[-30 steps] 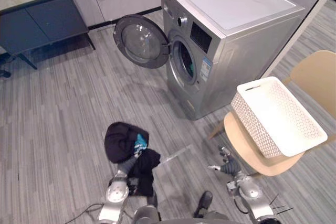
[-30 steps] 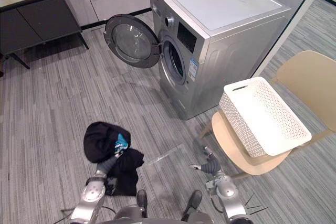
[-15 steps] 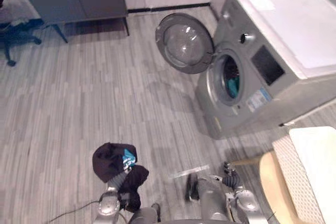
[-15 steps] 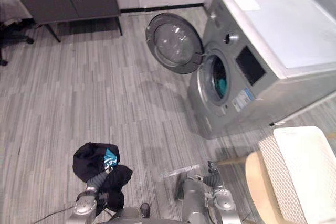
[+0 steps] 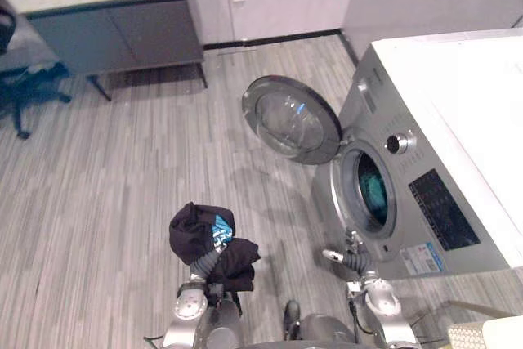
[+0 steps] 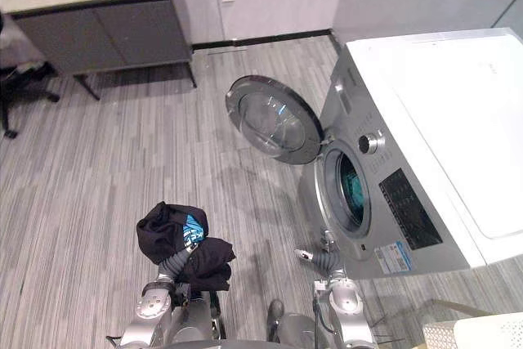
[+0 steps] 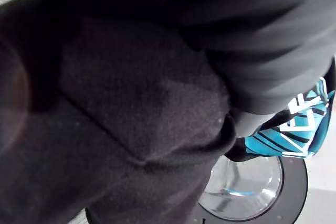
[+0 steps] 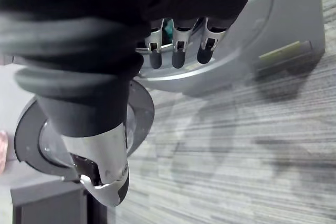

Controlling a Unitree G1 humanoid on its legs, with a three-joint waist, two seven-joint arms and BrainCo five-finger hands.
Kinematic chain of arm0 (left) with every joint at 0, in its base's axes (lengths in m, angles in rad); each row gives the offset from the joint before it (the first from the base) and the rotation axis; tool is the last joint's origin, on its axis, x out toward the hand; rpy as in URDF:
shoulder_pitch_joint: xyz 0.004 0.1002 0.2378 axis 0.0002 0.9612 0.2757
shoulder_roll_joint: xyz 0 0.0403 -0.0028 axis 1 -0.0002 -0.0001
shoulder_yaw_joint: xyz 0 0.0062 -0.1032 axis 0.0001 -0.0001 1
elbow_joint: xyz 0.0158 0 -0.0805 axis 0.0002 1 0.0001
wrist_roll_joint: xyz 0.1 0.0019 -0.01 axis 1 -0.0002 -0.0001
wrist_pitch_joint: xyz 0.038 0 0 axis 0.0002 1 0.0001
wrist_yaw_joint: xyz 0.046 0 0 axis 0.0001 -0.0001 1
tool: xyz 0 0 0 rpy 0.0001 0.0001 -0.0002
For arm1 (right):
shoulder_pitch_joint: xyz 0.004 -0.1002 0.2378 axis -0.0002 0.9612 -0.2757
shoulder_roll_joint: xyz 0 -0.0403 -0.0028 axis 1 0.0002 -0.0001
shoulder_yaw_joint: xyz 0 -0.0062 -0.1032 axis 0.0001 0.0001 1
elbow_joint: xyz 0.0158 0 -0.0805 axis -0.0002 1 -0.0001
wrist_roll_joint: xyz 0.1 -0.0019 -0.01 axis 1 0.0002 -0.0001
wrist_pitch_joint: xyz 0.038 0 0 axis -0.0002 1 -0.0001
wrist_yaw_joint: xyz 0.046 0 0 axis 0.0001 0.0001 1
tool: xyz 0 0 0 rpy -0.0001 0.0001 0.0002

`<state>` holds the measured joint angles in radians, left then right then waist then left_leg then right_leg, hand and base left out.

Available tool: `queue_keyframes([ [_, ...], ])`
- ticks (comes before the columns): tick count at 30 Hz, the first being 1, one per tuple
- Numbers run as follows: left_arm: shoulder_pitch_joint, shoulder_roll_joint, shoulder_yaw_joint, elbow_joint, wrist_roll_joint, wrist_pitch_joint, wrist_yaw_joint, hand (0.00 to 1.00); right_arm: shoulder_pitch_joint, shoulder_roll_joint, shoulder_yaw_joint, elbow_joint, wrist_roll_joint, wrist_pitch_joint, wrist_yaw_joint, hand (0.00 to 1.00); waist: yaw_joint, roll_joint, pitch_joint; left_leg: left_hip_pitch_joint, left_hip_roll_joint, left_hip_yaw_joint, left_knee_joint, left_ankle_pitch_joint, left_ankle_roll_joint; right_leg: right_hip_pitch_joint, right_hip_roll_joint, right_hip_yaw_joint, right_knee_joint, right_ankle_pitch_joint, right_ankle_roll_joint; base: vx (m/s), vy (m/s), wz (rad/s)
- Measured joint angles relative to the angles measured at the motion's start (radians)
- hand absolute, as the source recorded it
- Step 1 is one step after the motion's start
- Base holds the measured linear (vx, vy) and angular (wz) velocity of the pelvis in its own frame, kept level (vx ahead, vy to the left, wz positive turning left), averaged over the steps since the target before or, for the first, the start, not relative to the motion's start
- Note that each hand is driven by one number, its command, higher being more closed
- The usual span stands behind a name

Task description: Pick up the laundry basket with both hands and put the clothes into the washing machine.

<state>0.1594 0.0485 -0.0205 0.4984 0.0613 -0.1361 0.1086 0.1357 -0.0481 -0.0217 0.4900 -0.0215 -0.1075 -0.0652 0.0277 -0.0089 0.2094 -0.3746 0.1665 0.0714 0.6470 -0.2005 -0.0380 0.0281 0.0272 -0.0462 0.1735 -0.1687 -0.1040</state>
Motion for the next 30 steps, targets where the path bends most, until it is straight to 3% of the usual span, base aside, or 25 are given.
queue_keyframes([
  [1,0.001,0.002,-0.012,0.002,0.0,0.0,0.001,1.0,0.001,-0.001,0.0,0.006,-0.005,0.0,-0.002,0.0,0.009,0.0,0.0,0.003,-0.022,-0.058,-0.086,0.011,-0.017,0.005,-0.004,0.036,0.007,-0.018,0.015,0.34,0.25,-1.45],
  [2,-0.002,-0.005,-0.018,0.011,0.002,0.001,0.002,1.0,-0.01,-0.003,-0.014,0.042,-0.024,-0.001,-0.007,0.0,0.017,0.013,-0.008,0.027,-0.042,-0.164,-0.267,0.055,-0.068,0.001,0.002,0.106,0.029,-0.049,0.049,0.33,0.28,-1.5],
  [3,-0.002,-0.011,-0.02,0.018,0.002,0.0,0.003,1.0,-0.014,-0.006,-0.017,0.056,-0.031,0.0,-0.012,0.0,0.016,0.028,-0.016,0.035,-0.035,-0.191,-0.318,0.092,-0.079,-0.004,0.011,0.139,0.046,-0.069,0.066,0.4,0.408,-1.78],
  [4,0.003,-0.02,-0.023,0.032,0.002,0.001,0.003,1.0,-0.012,-0.017,-0.017,0.071,-0.038,0.0,-0.019,0.0,0.016,0.054,-0.03,0.048,-0.01,-0.2,-0.331,0.183,-0.086,-0.014,0.028,0.19,0.085,-0.108,0.094,0.32,0.411,-1.6],
  [5,-0.012,-0.002,-0.029,0.062,0.005,0.009,0.002,1.0,-0.009,0.011,-0.017,0.095,-0.043,0.005,-0.024,0.0,0.009,-0.004,-0.04,0.064,-0.029,-0.11,-0.285,0.126,-0.056,-0.042,-0.017,0.242,0.143,-0.133,0.122,0.31,0.403,-1.52],
  [7,-0.012,0.02,-0.027,0.063,0.012,0.01,0.002,1.0,0.002,0.03,-0.011,0.111,-0.051,0.001,-0.021,0.0,0.009,-0.036,-0.058,0.087,-0.04,-0.008,-0.281,0.088,-0.031,-0.088,-0.059,0.252,0.193,-0.141,0.147,0.25,0.344,-1.55],
  [8,-0.012,0.037,-0.026,0.062,0.012,0.011,0.003,1.0,-0.008,0.033,-0.004,0.136,-0.051,0.002,-0.019,0.0,0.002,-0.049,-0.063,0.129,-0.036,0.087,-0.281,0.052,-0.01,-0.116,-0.093,0.227,0.22,-0.119,0.186,0.22,0.338,-1.76],
  [10,-0.004,0.051,-0.014,0.062,0.012,0.011,0.003,1.0,-0.039,0.032,0.012,0.177,-0.051,0.003,-0.018,0.0,-0.011,-0.055,-0.066,0.179,-0.024,0.191,-0.298,0.029,0.008,-0.161,-0.127,0.142,0.26,-0.091,0.222,0.1,0.222,-1.76],
  [11,-0.003,0.066,-0.012,0.062,0.012,0.013,0.003,1.0,-0.063,0.031,0.024,0.199,-0.051,0.003,-0.018,0.0,-0.016,-0.041,-0.057,0.213,-0.014,0.26,-0.316,0.02,0.015,-0.191,-0.155,0.033,0.276,-0.069,0.207,0.08,0.22,-1.96],
  [12,-0.008,0.083,-0.005,0.062,0.012,0.014,0.003,1.0,-0.078,0.031,0.034,0.22,-0.052,0.003,-0.016,0.0,-0.016,-0.044,-0.059,0.246,-0.002,0.32,-0.333,0.016,0.017,-0.207,-0.178,-0.101,0.271,-0.051,0.188,0.09,0.2,-1.74],
  [15,-0.027,0.113,0.01,0.063,0.011,0.016,0.005,1.0,-0.103,0.029,0.04,0.249,-0.068,0.004,-0.016,0.0,-0.018,-0.037,-0.055,0.305,0.014,0.432,-0.38,0.015,0.016,-0.205,-0.201,-0.397,0.202,-0.021,0.142,0.07,0.064,-1.41],
  [16,-0.036,0.117,0.028,0.07,0.011,0.016,0.005,1.0,-0.118,0.018,0.04,0.253,-0.07,0.004,-0.017,0.0,-0.018,-0.043,-0.058,0.315,0.012,0.466,-0.385,0.015,0.015,-0.201,-0.202,-0.486,0.155,-0.003,0.109,0.08,-0.058,-1.22],
  [18,-0.055,0.122,0.03,0.076,0.011,0.017,0.005,1.0,-0.135,-0.007,0.034,0.253,-0.072,0.003,-0.019,0.0,-0.036,-0.026,-0.048,0.324,0.018,0.464,-0.382,0.017,0.012,-0.2,-0.178,-0.442,0.133,0.011,0.104,0.08,-0.084,-0.85],
  [19,-0.064,0.118,0.026,0.084,0.012,0.017,0.001,1.0,-0.135,-0.021,0.027,0.256,-0.072,0.004,-0.019,0.0,-0.06,-0.01,-0.039,0.326,0.036,0.468,-0.342,0.012,0.003,-0.183,-0.161,-0.427,0.107,0.015,0.105,0.09,-0.119,-0.53],
  [21,-0.061,0.11,0.026,0.086,0.012,0.017,0.0,1.0,-0.116,-0.027,0.03,0.268,-0.072,0.005,-0.019,0.0,-0.065,-0.004,-0.034,0.302,0.098,0.457,-0.182,0.001,-0.014,-0.145,-0.128,-0.387,0.075,0.013,0.103,0.11,-0.125,-0.68],
  [22,-0.052,0.099,0.026,0.086,0.012,0.016,-0.001,1.0,-0.103,-0.036,0.031,0.27,-0.071,0.005,-0.02,0.0,-0.06,0.009,-0.027,0.261,0.166,0.415,0.008,0.01,-0.01,-0.107,-0.092,-0.355,0.06,0.005,0.093,0.11,-0.09,-0.91],
  [23,-0.045,0.087,0.025,0.086,0.011,0.018,-0.001,1.0,-0.094,-0.049,0.03,0.272,-0.069,0.007,-0.023,0.0,-0.054,0.027,-0.015,0.229,0.209,0.353,0.139,0.043,0.004,-0.08,-0.062,-0.321,0.062,-0.006,0.081,0.12,-0.069,-0.97],
  [24,-0.041,0.082,0.025,0.087,0.011,0.019,-0.001,1.0,-0.09,-0.054,0.029,0.273,-0.068,0.009,-0.025,0.0,-0.048,0.029,-0.01,0.198,0.219,0.31,0.205,0.068,0.008,-0.07,-0.055,-0.299,0.066,-0.015,0.071,0.17,-0.002,-1.09],
  [25,-0.041,0.075,0.02,0.091,0.01,0.022,-0.002,1.0,-0.09,-0.058,0.029,0.274,-0.067,0.012,-0.028,0.0,-0.04,0.023,-0.002,0.153,0.202,0.222,0.266,0.026,-0.004,-0.066,-0.054,-0.251,0.076,-0.025,0.059,0.15,0.037,-1.1],
  [27,-0.046,0.076,0.015,0.091,0.009,0.023,-0.001,1.0,-0.098,-0.058,0.009,0.275,-0.067,0.019,-0.036,0.0,-0.038,0.012,0.005,0.105,0.154,0.142,0.221,-0.036,-0.026,-0.065,-0.063,-0.202,0.08,-0.022,0.065,0.16,0.052,-0.96],
  [29,-0.054,0.069,0.011,0.091,0.008,0.023,0.0,1.0,-0.105,-0.058,-0.03,0.291,-0.067,0.021,-0.048,0.0,-0.04,0.008,0.013,0.095,0.074,0.028,-0.034,-0.032,-0.038,-0.064,-0.075,-0.15,0.091,-0.02,0.07,0.19,0.158,-0.81],
  [30,-0.056,0.069,0.011,0.091,0.007,0.023,0.001,1.0,-0.106,-0.057,-0.046,0.3,-0.067,0.021,-0.05,0.0,-0.039,0.01,0.014,0.113,0.044,-0.017,-0.152,-0.009,-0.066,-0.065,-0.079,-0.135,0.1,-0.027,0.089,0.18,0.199,-0.63],
])
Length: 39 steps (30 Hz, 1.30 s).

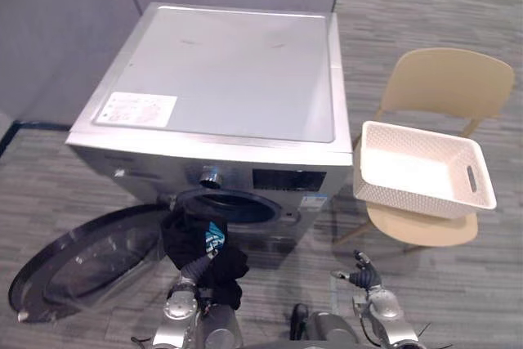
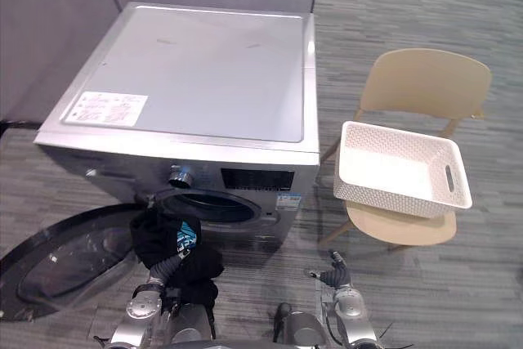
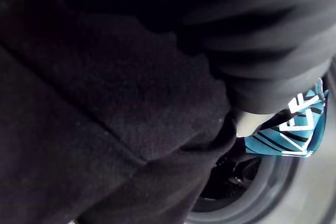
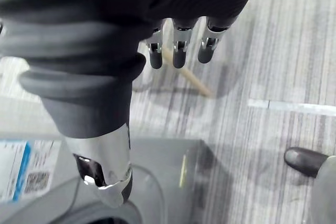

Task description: Pick up the laundry basket with both hands and put the clothes into the washing machine.

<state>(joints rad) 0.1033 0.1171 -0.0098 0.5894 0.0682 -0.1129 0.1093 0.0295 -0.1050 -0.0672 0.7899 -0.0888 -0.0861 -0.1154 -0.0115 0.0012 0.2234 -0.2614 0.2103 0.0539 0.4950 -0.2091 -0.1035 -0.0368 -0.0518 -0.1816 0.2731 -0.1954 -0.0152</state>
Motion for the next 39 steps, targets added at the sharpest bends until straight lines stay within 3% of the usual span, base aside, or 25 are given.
queue_keyframes([
  [1,0.0,-0.002,-0.001,0.0,-0.002,0.0,0.0,1.0,0.001,-0.003,-0.007,0.003,0.0,0.0,-0.003,0.0,0.0,0.008,0.001,0.013,-0.01,-0.021,-0.074,0.049,-0.02,0.0,0.001,0.013,0.01,-0.01,0.017,0.19,0.219,-0.53],
  [2,-0.011,-0.005,-0.001,0.012,-0.019,0.002,0.002,1.0,0.002,-0.008,-0.023,0.02,0.001,0.004,-0.017,0.0,-0.003,0.013,0.006,0.022,-0.025,-0.019,-0.102,0.083,-0.018,-0.004,-0.004,0.034,0.045,-0.038,0.058,0.19,0.201,-0.29],
  [5,-0.027,-0.007,-0.01,0.007,-0.039,0.007,0.006,1.0,0.027,0.007,-0.035,0.02,0.001,0.007,-0.015,0.0,-0.002,-0.002,0.004,0.03,-0.084,0.006,-0.108,0.066,0.01,-0.009,-0.074,0.047,0.055,-0.06,0.094,0.14,0.175,0.01],
  [8,-0.024,0.0,-0.008,0.008,-0.051,0.009,0.019,1.0,0.005,0.023,-0.034,0.02,0.007,0.006,-0.015,0.0,0.0,-0.001,0.012,0.027,-0.101,0.027,-0.101,0.052,0.03,-0.031,-0.094,0.066,0.064,-0.063,0.105,0.04,0.14,-0.14],
  [12,-0.075,0.012,-0.008,-0.03,-0.079,0.009,0.038,1.0,-0.086,0.02,-0.039,-0.003,0.051,0.001,-0.024,0.0,0.004,0.002,0.114,-0.087,-0.081,0.047,0.05,0.004,0.045,-0.174,-0.099,0.102,0.252,-0.096,0.124,-0.08,0.064,-0.21],
  [15,-0.178,0.001,-0.021,-0.098,-0.13,0.008,0.092,1.0,-0.131,0.023,-0.033,-0.113,0.107,-0.002,-0.067,0.0,0.016,0.001,0.203,-0.3,-0.059,0.049,0.273,-0.076,0.062,-0.402,-0.114,0.132,0.505,-0.193,0.13,-0.26,0.046,-0.16],
  [18,-0.26,-0.039,-0.019,-0.165,-0.167,0.004,0.136,1.0,-0.158,0.054,-0.03,-0.218,0.128,-0.002,-0.105,0.0,0.024,0.002,0.239,-0.478,-0.041,0.029,0.465,-0.144,0.058,-0.58,-0.129,0.139,0.709,-0.272,0.129,-0.2,0.021,-0.04],
  [26,-0.509,-0.092,-0.015,-0.296,-0.254,-0.016,0.227,1.0,-0.313,0.084,-0.023,-0.47,0.158,-0.024,-0.208,0.0,0.03,-0.013,0.294,-0.973,-0.02,-0.027,0.87,-0.201,0.067,-1.074,-0.136,0.188,1.175,-0.398,0.122,-0.17,-0.03,0.03],
  [30,-0.62,-0.087,0.012,-0.329,-0.254,-0.016,0.28,1.0,-0.309,0.089,-0.025,-0.547,0.157,-0.026,-0.214,0.0,0.025,-0.016,0.297,-1.125,-0.012,-0.045,1.005,-0.221,0.067,-1.23,-0.125,0.223,1.322,-0.429,0.127,-0.11,-0.057,-0.07],
  [34,-0.791,0.01,0.02,-0.36,-0.254,-0.014,0.326,1.0,-0.291,0.087,-0.042,-0.642,0.156,-0.052,-0.216,0.0,0.011,-0.019,0.299,-1.234,-0.002,-0.055,1.074,-0.223,0.066,-1.338,-0.123,0.235,1.41,-0.442,0.131,-0.09,-0.06,0.04],
  [38,-1.056,0.213,0.008,-0.364,-0.234,-0.005,0.373,1.0,-0.27,0.097,-0.043,-0.73,0.154,-0.094,-0.212,0.0,-0.02,-0.032,0.305,-1.329,0.035,-0.055,1.091,-0.192,0.064,-1.416,-0.125,0.221,1.443,-0.443,0.125,-0.01,-0.066,0.12],
  [39,-1.088,0.231,0.001,-0.364,-0.222,-0.004,0.378,1.0,-0.27,0.097,-0.043,-0.736,0.152,-0.099,-0.212,0.0,-0.021,-0.035,0.306,-1.338,0.035,-0.057,1.094,-0.189,0.065,-1.423,-0.125,0.218,1.446,-0.443,0.124,0.03,-0.052,0.07],
])
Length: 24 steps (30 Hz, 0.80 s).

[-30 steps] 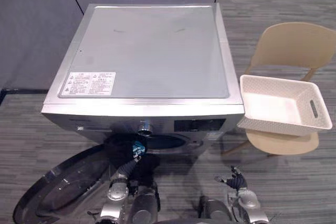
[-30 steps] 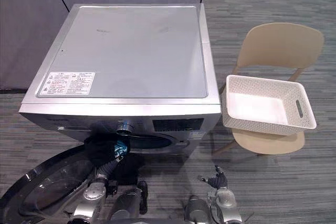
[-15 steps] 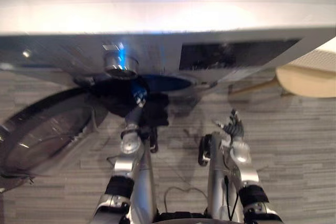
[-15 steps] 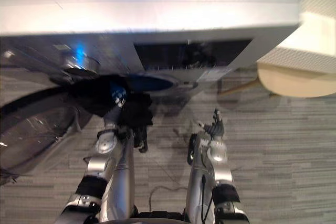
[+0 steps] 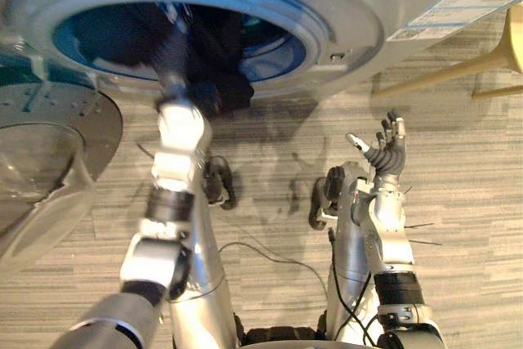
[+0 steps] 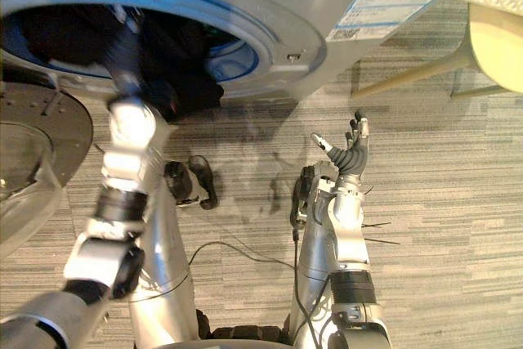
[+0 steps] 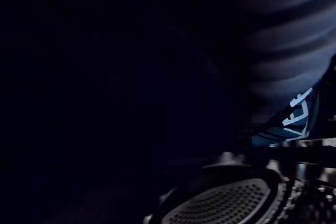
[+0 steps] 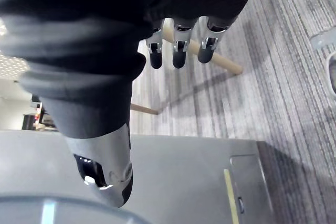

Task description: Pick up the laundry basket with both hands and put the clothes into the washing machine.

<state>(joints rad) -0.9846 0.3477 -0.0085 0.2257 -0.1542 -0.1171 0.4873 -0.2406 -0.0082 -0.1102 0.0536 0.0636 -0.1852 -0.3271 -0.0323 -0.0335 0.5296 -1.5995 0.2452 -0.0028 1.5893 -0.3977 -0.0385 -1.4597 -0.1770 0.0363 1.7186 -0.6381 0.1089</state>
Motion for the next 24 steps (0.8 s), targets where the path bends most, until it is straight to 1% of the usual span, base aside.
queue_keyframes([
  [1,-0.067,0.031,-0.009,0.0,0.012,0.0,0.002,1.0,-0.001,0.001,0.0,-0.009,-0.006,-0.006,0.0,0.0,-0.004,-0.01,0.005,-0.014,-0.001,0.0,0.006,0.005,0.009,-0.013,-0.001,-0.001,0.008,0.001,-0.001,0.04,-0.023,0.0],
  [2,-0.142,0.053,-0.029,0.007,0.033,0.005,0.012,1.0,-0.002,0.001,0.0,-0.018,-0.01,-0.006,0.001,0.0,-0.006,-0.012,0.006,-0.034,-0.001,-0.009,0.015,0.009,0.015,-0.023,-0.001,-0.007,0.012,0.0,-0.002,0.05,-0.014,0.0],
  [3,-0.172,0.059,-0.039,0.016,0.045,0.006,0.016,1.0,-0.002,0.001,0.0,-0.021,-0.016,-0.006,0.002,0.0,-0.006,-0.012,0.007,-0.039,-0.001,-0.011,0.018,0.009,0.015,-0.027,-0.001,-0.008,0.014,0.0,-0.002,0.06,-0.003,0.01],
  [4,-0.24,0.068,-0.066,0.037,0.058,0.011,0.018,1.0,-0.005,0.001,0.0,-0.026,-0.019,-0.007,0.003,0.0,-0.009,-0.024,0.013,-0.044,-0.003,-0.008,0.019,0.009,0.015,-0.034,-0.001,-0.005,0.017,0.0,-0.002,0.05,-0.003,0.03],
  [5,-0.301,0.068,-0.088,0.072,0.095,0.022,0.018,1.0,-0.01,0.004,0.001,-0.027,-0.028,-0.008,0.005,0.0,-0.01,-0.03,0.016,-0.052,-0.004,-0.01,0.02,0.009,0.015,-0.038,-0.001,-0.007,0.017,0.0,-0.002,0.05,-0.005,0.03],
  [7,-0.365,0.07,-0.117,0.124,0.14,0.039,0.017,1.0,-0.013,0.003,0.002,-0.028,-0.037,-0.012,0.007,0.0,-0.012,-0.03,0.016,-0.062,-0.004,-0.011,0.02,0.01,0.017,-0.045,-0.001,-0.01,0.016,0.0,-0.002,0.04,-0.002,0.01],
  [10,-0.429,0.071,-0.128,0.176,0.237,0.071,0.024,1.0,-0.018,0.001,0.007,-0.032,-0.037,-0.04,0.027,0.0,-0.02,-0.032,0.017,-0.079,-0.004,-0.011,0.014,0.011,0.017,-0.063,-0.001,-0.01,0.013,0.0,-0.002,0.01,-0.001,0.0],
  [11,-0.46,0.082,-0.147,0.19,0.263,0.08,0.034,0.0,-0.019,0.002,0.011,-0.039,-0.037,-0.048,0.031,0.0,-0.023,-0.04,0.021,-0.087,-0.004,-0.01,0.011,0.014,0.014,-0.073,-0.001,-0.01,0.013,0.001,-0.002,0.0,0.0,0.0],
  [15,-0.528,0.091,-0.171,0.254,0.323,0.103,0.061,0.0,-0.029,0.001,0.014,-0.048,-0.036,-0.059,0.046,0.0,-0.036,-0.046,0.022,-0.117,-0.009,-0.018,-0.001,0.032,0.017,-0.097,-0.003,-0.025,0.007,0.007,-0.013,0.04,-0.01,0.03],
  [17,-0.541,0.099,-0.185,0.257,0.325,0.111,0.058,0.0,-0.029,-0.002,0.015,-0.058,-0.035,-0.063,0.046,0.0,-0.036,-0.046,0.022,-0.13,-0.009,-0.019,-0.022,0.045,0.008,-0.109,-0.004,-0.034,-0.007,0.013,-0.018,0.01,-0.009,0.05],
  [18,-0.541,0.098,-0.189,0.265,0.347,0.113,0.036,0.0,-0.029,-0.002,0.014,-0.058,-0.035,-0.063,0.047,0.0,-0.036,-0.048,0.023,-0.134,-0.009,-0.02,-0.03,0.049,0.001,-0.111,-0.005,-0.04,-0.01,0.015,-0.022,0.02,-0.01,0.07],
  [19,-0.541,0.099,-0.198,0.275,0.356,0.113,0.032,0.0,-0.027,-0.002,0.014,-0.059,-0.035,-0.063,0.047,0.0,-0.036,-0.049,0.023,-0.134,-0.009,-0.02,-0.033,0.052,-0.001,-0.112,-0.007,-0.041,-0.01,0.015,-0.023,0.03,-0.009,0.1],
  [20,-0.541,0.098,-0.212,0.304,0.393,0.116,-0.006,0.0,-0.028,-0.002,0.012,-0.058,-0.035,-0.062,0.048,0.0,-0.034,-0.05,0.024,-0.134,-0.009,-0.021,-0.038,0.058,0.0,-0.112,-0.015,-0.044,-0.01,0.017,-0.026,0.03,-0.01,0.08],
  [21,-0.541,0.099,-0.224,0.322,0.412,0.118,-0.025,0.0,-0.028,-0.003,0.012,-0.056,-0.035,-0.062,0.049,0.0,-0.032,-0.05,0.024,-0.134,-0.008,-0.021,-0.038,0.062,0.002,-0.112,-0.015,-0.046,-0.009,0.018,-0.028,0.05,-0.014,0.06],
  [23,-0.541,0.093,-0.256,0.398,0.489,0.136,-0.125,0.0,-0.029,-0.01,0.012,-0.054,-0.034,-0.061,0.066,0.0,-0.031,-0.052,0.025,-0.134,-0.009,-0.024,-0.037,0.067,0.004,-0.111,-0.016,-0.049,-0.005,0.018,-0.029,0.05,-0.01,0.02],
  [24,-0.541,0.09,-0.266,0.421,0.507,0.138,-0.152,0.0,-0.031,-0.011,0.011,-0.051,-0.034,-0.061,0.072,0.0,-0.031,-0.052,0.025,-0.134,-0.01,-0.025,-0.035,0.067,0.004,-0.11,-0.016,-0.05,-0.003,0.018,-0.029,0.03,-0.003,0.04],
])
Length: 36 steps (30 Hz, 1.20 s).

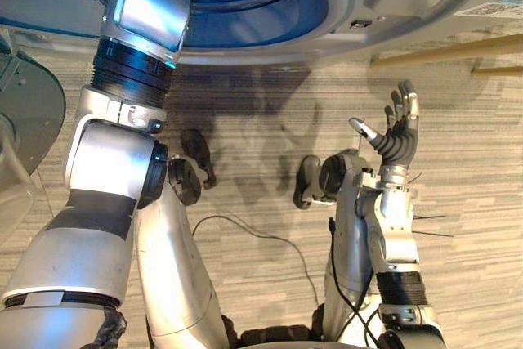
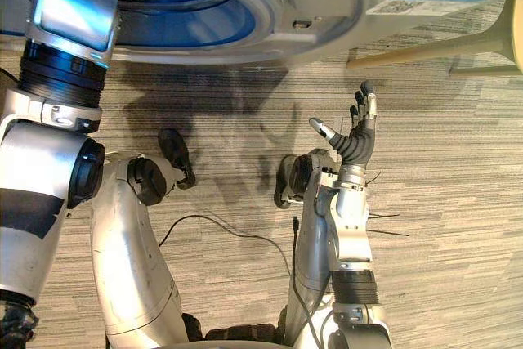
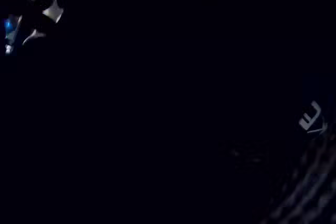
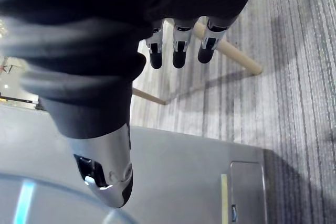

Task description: Pick up the laundry basket with both hands and put the clothes into the washing machine.

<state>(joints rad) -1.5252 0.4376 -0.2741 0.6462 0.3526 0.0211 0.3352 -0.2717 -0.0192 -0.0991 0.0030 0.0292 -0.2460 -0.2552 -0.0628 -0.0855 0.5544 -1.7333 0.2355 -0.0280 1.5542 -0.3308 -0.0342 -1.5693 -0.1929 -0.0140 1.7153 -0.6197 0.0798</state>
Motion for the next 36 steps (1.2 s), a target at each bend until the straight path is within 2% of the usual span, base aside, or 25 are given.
queue_keyframes([
  [2,0.027,-0.019,-0.007,0.051,0.096,0.016,-0.118,0.0,-0.007,-0.009,0.001,0.01,0.017,0.016,0.03,0.0,-0.002,0.0,0.0,0.002,-0.008,-0.004,0.002,0.001,0.0,0.009,-0.004,-0.004,0.003,0.0,0.0,0.04,0.003,0.07],
  [4,0.118,-0.015,0.023,0.056,0.143,0.004,-0.161,0.0,-0.006,-0.014,0.002,0.015,0.041,0.025,0.057,0.0,0.001,0.001,0.001,0.016,-0.009,-0.004,0.005,0.001,-0.001,0.02,-0.009,-0.003,0.006,0.0,0.0,0.05,0.002,0.04],
  [6,0.236,0.011,0.041,0.055,0.193,-0.01,-0.176,0.0,-0.001,-0.022,0.005,0.023,0.041,0.025,0.064,0.0,0.008,0.001,0.0,0.032,-0.009,0.0,-0.004,0.0,-0.001,0.031,-0.015,-0.002,0.006,-0.004,-0.004,0.04,-0.012,0.09],
  [7,0.277,0.019,0.045,0.046,0.202,-0.011,-0.171,0.0,0.009,-0.037,0.007,0.024,0.041,0.021,0.064,0.0,0.024,0.001,0.0,0.034,-0.009,0.0,-0.016,0.004,-0.009,0.031,-0.016,-0.003,0.002,-0.006,-0.009,0.02,-0.033,0.16],
  [10,0.35,0.066,-0.009,-0.056,0.26,-0.026,-0.159,0.0,0.009,-0.054,0.029,0.037,0.041,0.018,0.064,0.0,0.044,0.002,-0.001,0.04,-0.008,-0.001,-0.036,0.014,-0.012,0.04,-0.023,-0.009,0.001,-0.011,-0.019,0.02,-0.042,0.19],
  [12,0.407,0.055,-0.032,-0.108,0.283,-0.033,-0.14,0.0,0.004,-0.056,0.051,0.053,0.04,0.007,0.063,0.0,0.06,0.003,-0.002,0.054,-0.007,0.003,-0.052,0.021,-0.015,0.048,-0.03,-0.011,-0.007,-0.012,-0.021,0.03,-0.037,0.11],
  [14,0.386,0.035,-0.062,-0.102,0.274,-0.029,-0.142,0.0,-0.016,-0.062,0.08,0.071,0.039,0.008,0.064,0.0,0.064,0.004,-0.004,0.06,-0.003,0.005,-0.056,0.033,-0.013,0.057,-0.028,-0.014,-0.01,-0.011,-0.021,0.04,-0.024,0.04],
  [15,0.372,0.013,-0.023,-0.068,0.258,-0.041,-0.15,0.0,-0.018,-0.062,0.088,0.075,0.039,0.009,0.066,0.0,0.069,0.005,-0.004,0.064,-0.002,0.004,-0.054,0.039,-0.006,0.064,-0.025,-0.016,-0.01,-0.011,-0.021,0.04,-0.017,-0.05],
  [17,0.426,0.029,0.167,-0.083,0.096,-0.064,-0.175,0.0,-0.008,-0.046,0.076,0.081,0.009,0.019,0.085,0.0,0.056,0.009,-0.013,0.082,0.011,0.002,-0.054,0.037,-0.006,0.08,-0.015,-0.016,-0.021,-0.01,-0.024,0.04,-0.007,-0.17],
  [19,0.426,0.069,0.193,-0.135,-0.066,-0.072,-0.178,0.0,0.007,-0.03,0.055,0.108,-0.01,0.018,0.058,0.0,0.057,0.006,-0.028,0.095,0.02,0.003,-0.084,0.034,-0.013,0.089,-0.008,-0.027,-0.051,-0.004,-0.032,0.04,-0.032,-0.11],
  [21,0.423,0.075,0.18,-0.235,-0.144,-0.068,-0.137,0.0,0.008,-0.034,0.053,0.105,-0.009,0.033,0.059,0.0,0.067,0.006,-0.028,0.11,0.021,0.002,-0.1,0.04,-0.011,0.108,-0.008,-0.035,-0.064,-0.001,-0.037,0.04,-0.044,0.04],
  [22,0.425,0.045,0.18,-0.301,-0.183,-0.069,-0.111,0.0,0.009,-0.029,0.046,0.104,-0.009,0.04,0.059,0.0,0.077,0.008,-0.035,0.126,0.018,0.004,-0.109,0.043,-0.014,0.122,-0.012,-0.037,-0.07,-0.001,-0.038,0.05,-0.039,0.1],
  [24,0.48,-0.036,0.191,-0.365,-0.288,-0.095,-0.068,0.0,0.006,-0.013,0.054,0.11,-0.012,0.056,0.053,0.0,0.075,0.012,-0.113,0.107,0.008,0.004,-0.13,0.046,-0.019,0.105,-0.019,-0.044,-0.087,-0.002,-0.04,0.07,-0.03,0.11],
  [26,0.551,-0.112,0.219,-0.393,-0.348,-0.106,-0.046,0.0,0.002,-0.002,0.056,0.103,-0.018,0.059,0.046,0.0,0.074,0.014,-0.143,0.113,0.008,0.006,-0.142,0.047,-0.02,0.111,-0.019,-0.049,-0.102,-0.001,-0.042,0.08,-0.008,0.01],
  [29,0.753,-0.226,0.269,-0.457,-0.502,-0.129,-0.024,0.0,0.006,0.006,0.04,0.096,-0.04,0.062,0.038,0.0,0.076,0.015,-0.144,0.146,0.007,0.004,-0.162,0.047,-0.021,0.147,-0.02,-0.06,-0.125,-0.001,-0.042,0.08,-0.016,0.02],
  [34,1.03,-0.367,0.276,-0.515,-0.619,-0.142,-0.036,0.0,0.041,0.014,0.011,0.096,-0.039,0.08,0.042,0.0,0.083,0.014,-0.144,0.215,-0.006,0.01,-0.217,0.052,-0.03,0.213,-0.026,-0.068,-0.169,-0.001,-0.042,0.04,-0.037,0.11],
  [36,1.13,-0.409,0.266,-0.534,-0.649,-0.154,-0.062,0.0,0.076,0.015,0.012,0.097,-0.039,0.082,0.043,0.0,0.088,0.014,-0.153,0.262,-0.009,0.013,-0.258,0.056,-0.037,0.258,-0.029,-0.077,-0.205,0.003,-0.048,0.04,-0.059,0.11],
])
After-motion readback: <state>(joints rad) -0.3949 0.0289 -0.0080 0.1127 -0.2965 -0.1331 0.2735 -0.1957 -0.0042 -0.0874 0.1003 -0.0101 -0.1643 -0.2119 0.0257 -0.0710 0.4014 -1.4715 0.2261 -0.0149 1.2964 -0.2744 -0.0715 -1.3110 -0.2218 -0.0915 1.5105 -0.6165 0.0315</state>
